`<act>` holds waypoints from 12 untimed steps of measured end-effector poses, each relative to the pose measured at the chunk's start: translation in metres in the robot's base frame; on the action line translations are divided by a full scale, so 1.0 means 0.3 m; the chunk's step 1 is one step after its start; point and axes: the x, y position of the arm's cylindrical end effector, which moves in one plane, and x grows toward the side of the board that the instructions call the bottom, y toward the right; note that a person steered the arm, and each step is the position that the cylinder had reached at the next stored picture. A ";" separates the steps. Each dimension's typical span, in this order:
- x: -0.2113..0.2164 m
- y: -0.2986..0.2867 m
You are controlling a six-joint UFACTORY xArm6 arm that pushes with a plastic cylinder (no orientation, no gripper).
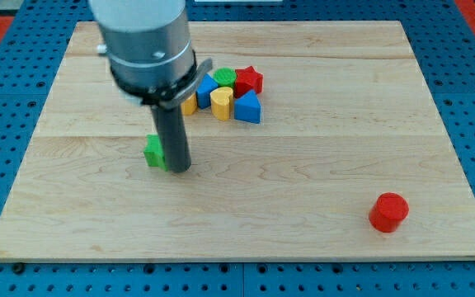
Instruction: Push the green star into the group of blocks
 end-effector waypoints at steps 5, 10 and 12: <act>0.045 -0.062; 0.013 -0.040; -0.046 0.004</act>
